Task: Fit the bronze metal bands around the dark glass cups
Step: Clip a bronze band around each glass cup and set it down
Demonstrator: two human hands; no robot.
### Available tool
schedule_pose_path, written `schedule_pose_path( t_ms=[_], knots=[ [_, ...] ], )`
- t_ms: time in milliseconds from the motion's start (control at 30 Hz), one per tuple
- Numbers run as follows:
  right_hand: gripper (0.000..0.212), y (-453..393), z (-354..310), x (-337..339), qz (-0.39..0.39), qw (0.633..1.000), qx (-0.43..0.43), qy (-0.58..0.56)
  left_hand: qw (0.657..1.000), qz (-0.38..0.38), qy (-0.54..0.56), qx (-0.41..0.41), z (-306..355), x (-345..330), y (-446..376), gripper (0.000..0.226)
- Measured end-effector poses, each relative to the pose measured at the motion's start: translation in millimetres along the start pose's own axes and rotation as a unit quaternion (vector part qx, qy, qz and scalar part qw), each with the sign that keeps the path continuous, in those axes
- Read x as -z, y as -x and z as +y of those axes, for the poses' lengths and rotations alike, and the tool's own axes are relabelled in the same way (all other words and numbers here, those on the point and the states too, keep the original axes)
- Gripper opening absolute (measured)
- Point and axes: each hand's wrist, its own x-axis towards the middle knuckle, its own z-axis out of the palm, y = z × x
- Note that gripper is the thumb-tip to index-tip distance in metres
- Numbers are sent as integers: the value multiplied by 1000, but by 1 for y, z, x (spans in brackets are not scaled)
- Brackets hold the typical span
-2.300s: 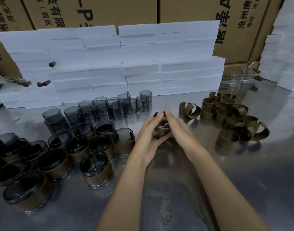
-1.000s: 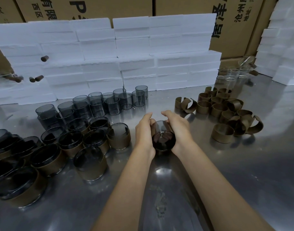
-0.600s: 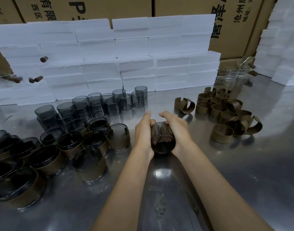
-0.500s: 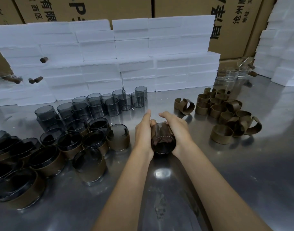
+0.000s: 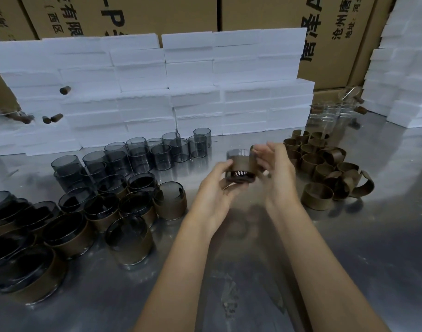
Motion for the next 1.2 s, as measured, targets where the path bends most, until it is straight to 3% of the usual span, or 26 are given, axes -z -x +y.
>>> schedule_pose_path(
  t_ms=[100, 200, 333, 633, 867, 967, 1067, 1200],
  knots=[
    [50, 6, 5, -3, -111, 993, -44, 23, 986, -11, 163, 18, 9, 8, 0, 46],
    [62, 12, 13, -10, -204, 974, -39, 86, 980, -37, 196, -12, 12, 11, 2, 46],
    [54, 14, 23, -13, -207, 972, 14, 113, 981, -14, 194, -19, 11, 13, 0, 41],
    [54, 14, 21, -12, -161, 967, 56, 192, 991, 84, -71, -72, 10, 15, -9, 47],
    [65, 11, 26, -12, -143, 952, 117, 242, 981, 97, -129, -105, 12, 15, -8, 34],
    [72, 7, 32, -11, -154, 943, 114, 272, 966, 103, -190, -141, 13, 13, -5, 28],
    [77, 7, 38, -8, -197, 912, 100, 346, 936, 119, -290, -159, 6, 12, -6, 46],
    [53, 10, 45, -6, -241, 884, 86, 391, 897, 132, -389, -163, 1, 12, -7, 53]
  ],
)
